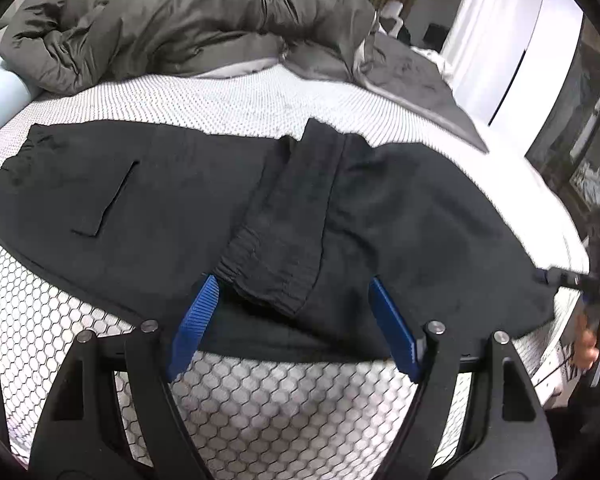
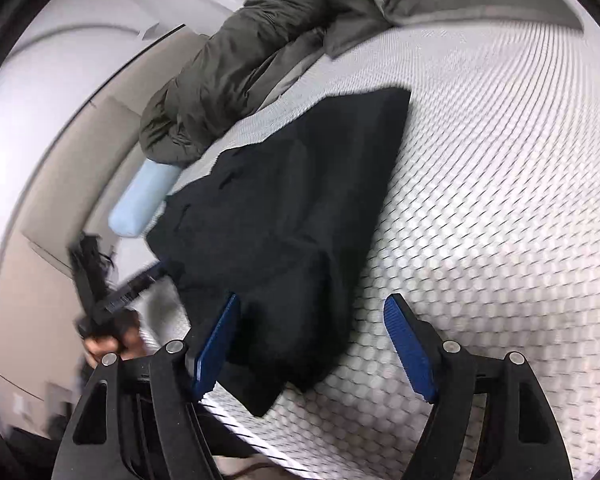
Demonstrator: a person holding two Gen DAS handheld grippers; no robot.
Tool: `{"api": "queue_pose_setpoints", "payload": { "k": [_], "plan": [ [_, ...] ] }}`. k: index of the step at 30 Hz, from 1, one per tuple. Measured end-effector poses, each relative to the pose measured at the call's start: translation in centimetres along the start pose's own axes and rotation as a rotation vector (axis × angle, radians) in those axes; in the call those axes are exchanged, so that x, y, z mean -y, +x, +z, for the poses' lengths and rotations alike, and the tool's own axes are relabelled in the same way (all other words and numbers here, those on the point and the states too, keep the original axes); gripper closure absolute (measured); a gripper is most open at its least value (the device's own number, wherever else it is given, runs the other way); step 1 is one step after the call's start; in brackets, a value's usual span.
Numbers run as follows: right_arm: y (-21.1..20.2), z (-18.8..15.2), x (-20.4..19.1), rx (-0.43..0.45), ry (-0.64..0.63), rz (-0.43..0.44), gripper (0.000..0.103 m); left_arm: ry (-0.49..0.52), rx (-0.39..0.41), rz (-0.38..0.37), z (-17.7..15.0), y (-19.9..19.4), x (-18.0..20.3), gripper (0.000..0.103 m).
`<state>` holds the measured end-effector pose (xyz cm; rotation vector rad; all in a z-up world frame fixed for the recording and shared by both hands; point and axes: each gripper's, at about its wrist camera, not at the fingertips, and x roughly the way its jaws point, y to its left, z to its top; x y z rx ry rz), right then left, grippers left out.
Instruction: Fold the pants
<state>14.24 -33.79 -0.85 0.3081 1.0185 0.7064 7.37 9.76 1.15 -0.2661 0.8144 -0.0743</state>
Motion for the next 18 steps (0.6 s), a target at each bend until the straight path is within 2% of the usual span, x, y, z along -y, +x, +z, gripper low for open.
{"api": "queue_pose_setpoints", "payload": {
  "k": [2,4,5,7,8,10,12,14,16,18],
  "plan": [
    [-1.7,-0.9,-0.1,0.025,-0.039,0.004,0.027,-0.008,0.013,-0.002,0.4,-0.1,0.5,0.026],
    [-1.4,-1.8,0.1,0.023,-0.021,0.030,0.027,0.019,0.025,0.009,0.7,-0.1,1.4,0.024],
    [-1.0,-2.3,0.2,0.006,-0.006,0.030,0.033,0.034,0.027,0.025,0.8,-0.1,1.9,0.024],
    [0.5,-3.0,-0.4,-0.031,-0.032,0.009,0.074,0.038,0.026,0.038,1.0,0.0,2.2,0.024],
    [1.2,-3.7,-1.0,-0.073,-0.076,-0.017,0.077,0.023,0.030,0.032,1.1,-0.2,2.0,0.024],
    [1.6,-4.4,-2.0,-0.098,-0.157,-0.052,0.077,0.003,0.036,0.020,1.1,-0.4,1.9,0.024],
    [1.2,-5.2,-2.4,-0.122,-0.195,-0.030,0.077,0.006,0.053,0.012,1.1,-0.9,2.0,0.024],
    [0.1,-5.2,-2.5,-0.098,-0.200,-0.018,0.072,0.037,0.070,0.002,0.8,-1.4,2.9,0.024],
    [-1.2,-4.4,-2.1,-0.049,-0.181,-0.015,0.052,0.097,0.075,-0.016,0.1,-1.8,4.5,0.024],
    [-2.4,-3.3,-0.9,0.021,-0.117,-0.009,0.050,0.181,0.055,-0.061,-0.8,-1.7,6.9,0.024]
  ]
}}
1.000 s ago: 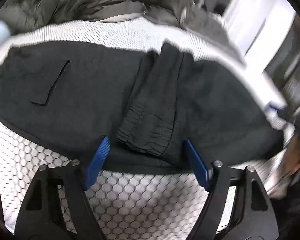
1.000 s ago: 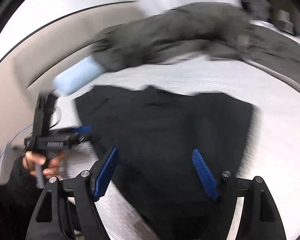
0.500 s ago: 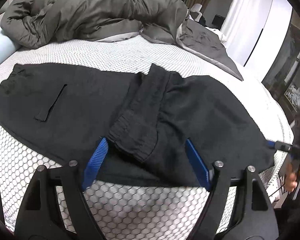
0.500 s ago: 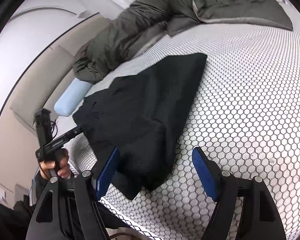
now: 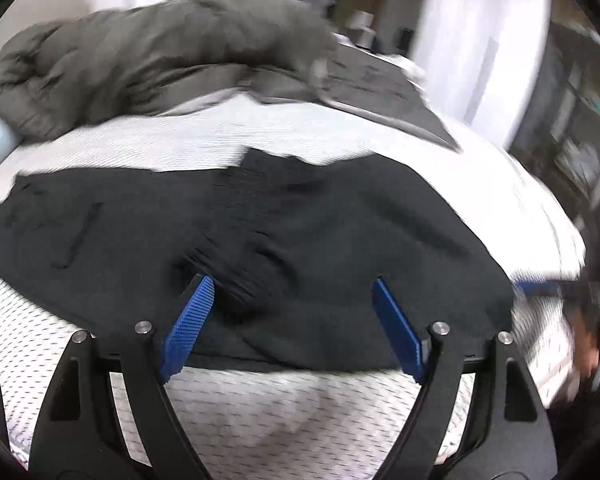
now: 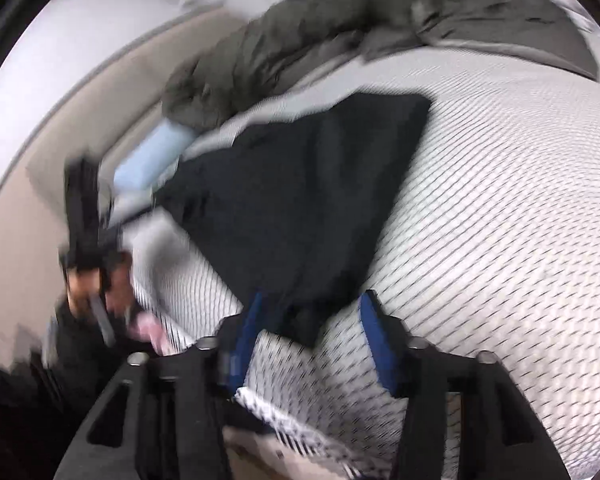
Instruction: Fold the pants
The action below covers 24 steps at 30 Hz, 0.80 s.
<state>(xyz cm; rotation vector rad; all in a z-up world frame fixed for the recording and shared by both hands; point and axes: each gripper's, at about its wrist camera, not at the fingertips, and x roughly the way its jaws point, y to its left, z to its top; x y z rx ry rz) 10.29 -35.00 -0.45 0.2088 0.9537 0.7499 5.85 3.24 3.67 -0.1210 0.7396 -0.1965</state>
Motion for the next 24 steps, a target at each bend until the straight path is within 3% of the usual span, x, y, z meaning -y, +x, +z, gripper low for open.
{"api": "queue_pose_setpoints", "payload": {
  "k": [6,9,11,13,14,16,20,24],
  "plan": [
    [0.4,2.1,3.3,0.034,0.153,-0.049,0.050,0.317,-0.023,-0.139,-3.1,0.8,10.6,0.024],
    [0.9,2.3,3.2,0.025,0.147,-0.047,0.050,0.463,-0.026,-0.133,-5.1,1.6,14.8,0.026],
    [1.0,2.3,3.1,0.024,0.142,-0.040,0.050,0.490,-0.037,-0.137,-5.9,1.8,16.3,0.031],
    [1.2,2.4,3.1,0.023,0.142,-0.034,0.050,0.492,-0.077,-0.164,-6.8,2.0,17.3,0.048],
    [1.3,2.5,3.2,0.019,0.141,-0.033,0.050,0.494,-0.085,-0.185,-7.2,1.8,17.7,0.051],
    [1.7,2.5,3.0,0.011,0.140,-0.033,0.050,0.485,-0.112,-0.244,-7.7,1.8,18.1,0.052],
    [2.5,2.8,2.7,-0.002,0.139,-0.039,0.050,0.260,-0.162,-0.352,-7.7,2.4,16.5,0.052],
    [1.6,2.5,3.3,0.009,0.136,-0.033,0.050,0.143,-0.152,-0.355,-7.2,3.3,16.4,0.056]
  ]
}}
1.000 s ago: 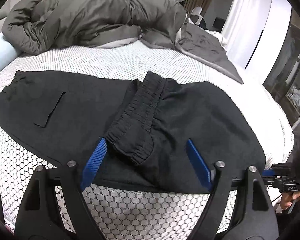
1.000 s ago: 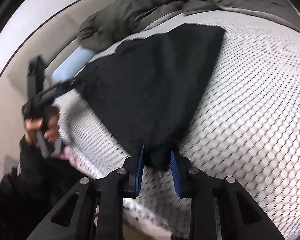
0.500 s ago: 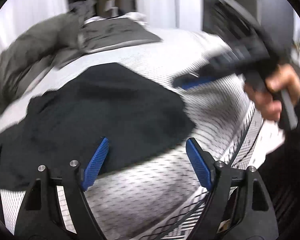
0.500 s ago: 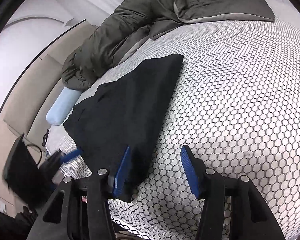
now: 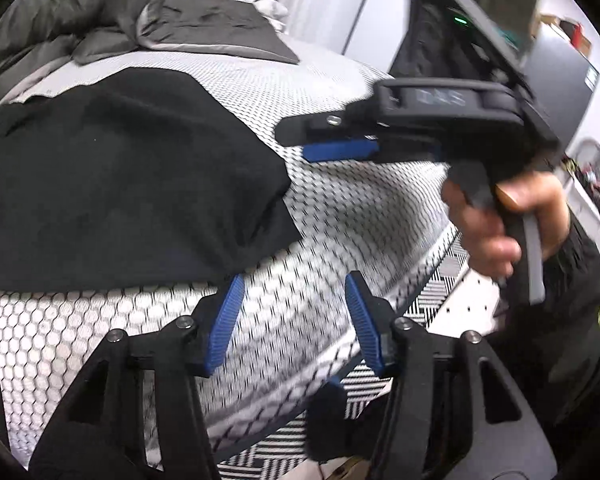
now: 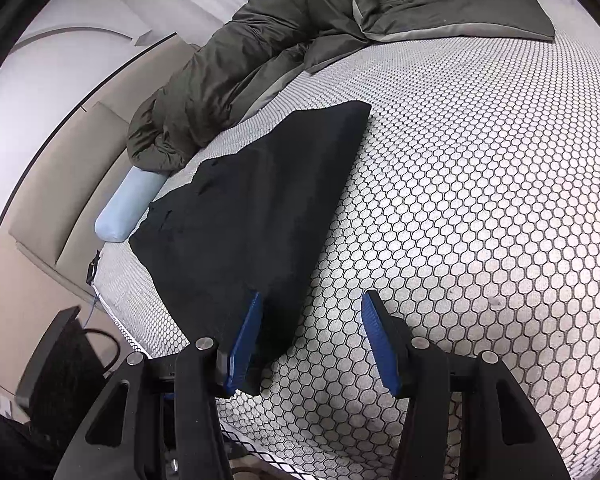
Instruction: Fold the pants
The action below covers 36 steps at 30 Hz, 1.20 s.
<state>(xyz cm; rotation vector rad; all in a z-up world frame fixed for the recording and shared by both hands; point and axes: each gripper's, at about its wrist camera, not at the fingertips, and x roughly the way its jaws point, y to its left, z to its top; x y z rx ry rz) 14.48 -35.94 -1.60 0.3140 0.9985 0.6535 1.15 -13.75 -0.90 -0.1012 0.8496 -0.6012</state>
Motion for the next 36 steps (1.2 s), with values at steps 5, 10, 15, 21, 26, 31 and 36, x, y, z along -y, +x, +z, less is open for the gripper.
{"api": "queue_pose_setpoints", "payload": {
  "k": [5,10,15,21,26,31,36],
  "plan": [
    [-0.5,0.0,0.4,0.009,0.009,0.011,0.050,-0.087,0.025,0.033,1.2,0.8,-0.5,0.074],
    [-0.5,0.0,0.7,0.005,0.021,0.027,0.050,-0.168,0.075,0.092,1.5,1.2,-1.2,0.101],
    [1.7,1.6,1.9,-0.022,0.141,0.142,0.057,-0.129,0.074,0.095,0.8,0.9,-0.9,0.102],
    [3.7,3.8,2.8,0.046,0.220,0.213,0.101,-0.119,0.060,0.080,0.6,1.2,-1.0,0.102],
    [3.7,5.2,3.5,0.088,0.276,0.181,0.102,-0.135,0.049,0.053,0.6,1.3,-1.6,0.102],
    [2.1,3.1,2.0,-0.019,0.213,0.201,0.040,-0.142,0.053,0.048,0.9,1.4,-2.0,0.102],
    [4.1,0.8,-0.6,-0.120,0.076,0.157,0.081,-0.137,0.050,0.055,1.3,1.7,-2.1,0.102]
  ]
}}
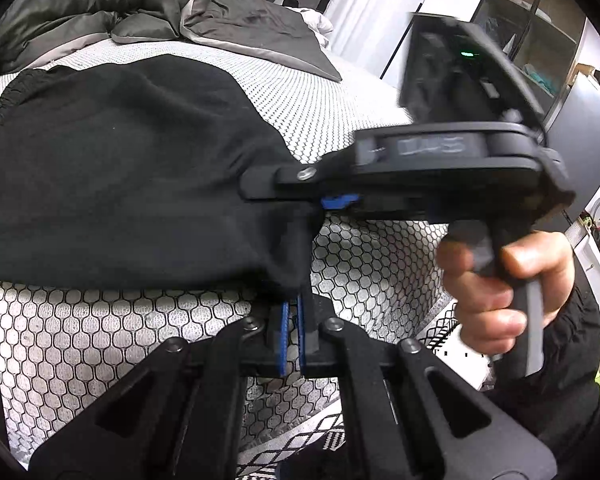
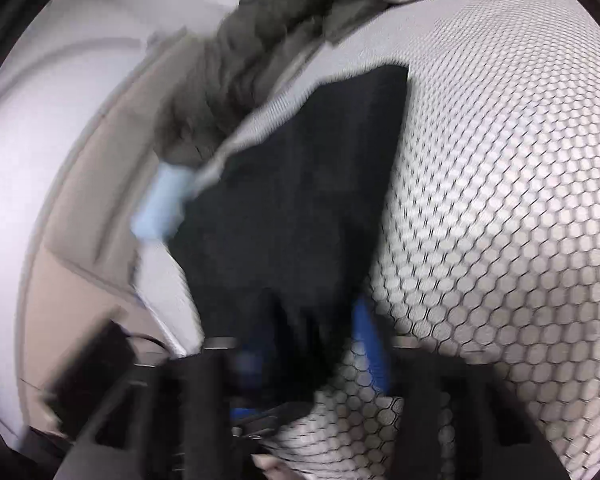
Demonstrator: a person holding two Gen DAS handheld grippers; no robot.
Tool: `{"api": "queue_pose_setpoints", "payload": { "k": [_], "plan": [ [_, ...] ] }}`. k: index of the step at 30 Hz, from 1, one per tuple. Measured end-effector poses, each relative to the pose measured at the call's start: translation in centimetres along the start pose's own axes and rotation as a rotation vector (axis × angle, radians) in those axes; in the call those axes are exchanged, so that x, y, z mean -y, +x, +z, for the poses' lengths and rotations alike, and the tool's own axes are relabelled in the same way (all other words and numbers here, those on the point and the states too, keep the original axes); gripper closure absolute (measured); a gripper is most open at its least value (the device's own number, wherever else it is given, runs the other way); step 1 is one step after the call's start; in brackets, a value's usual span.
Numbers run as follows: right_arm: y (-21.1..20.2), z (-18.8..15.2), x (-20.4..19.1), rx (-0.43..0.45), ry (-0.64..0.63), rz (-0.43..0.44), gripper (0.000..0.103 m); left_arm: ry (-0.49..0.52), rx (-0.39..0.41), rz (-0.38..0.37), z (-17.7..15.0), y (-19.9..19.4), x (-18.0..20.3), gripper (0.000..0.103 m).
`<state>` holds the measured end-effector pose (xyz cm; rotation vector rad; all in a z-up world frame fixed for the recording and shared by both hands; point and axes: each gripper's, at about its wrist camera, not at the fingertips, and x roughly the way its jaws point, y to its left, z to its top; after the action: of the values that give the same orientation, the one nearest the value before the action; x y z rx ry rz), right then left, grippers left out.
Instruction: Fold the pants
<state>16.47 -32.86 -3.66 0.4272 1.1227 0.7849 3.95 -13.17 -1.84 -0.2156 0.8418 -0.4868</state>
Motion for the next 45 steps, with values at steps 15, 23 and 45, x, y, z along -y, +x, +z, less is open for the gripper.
{"api": "queue_pose_setpoints", "payload": {
  "k": [15,23,45],
  "plan": [
    [-3.1,0.2,1.8,0.110,0.131,0.018,0.056,0.091,-0.062,-0.077,-0.6,-0.8,1.3,0.103],
    [-1.9,-4.0,0.3,0.035,0.125,0.136,0.083,0.117,0.085,-0.041,1.6,-6.0,-1.3,0.077],
    [-2.6,-5.0,-0.2,0.072,0.109,0.010,0.096,0.158,0.010,0.077,2.4,-0.9,-3.3,0.047]
  ]
}}
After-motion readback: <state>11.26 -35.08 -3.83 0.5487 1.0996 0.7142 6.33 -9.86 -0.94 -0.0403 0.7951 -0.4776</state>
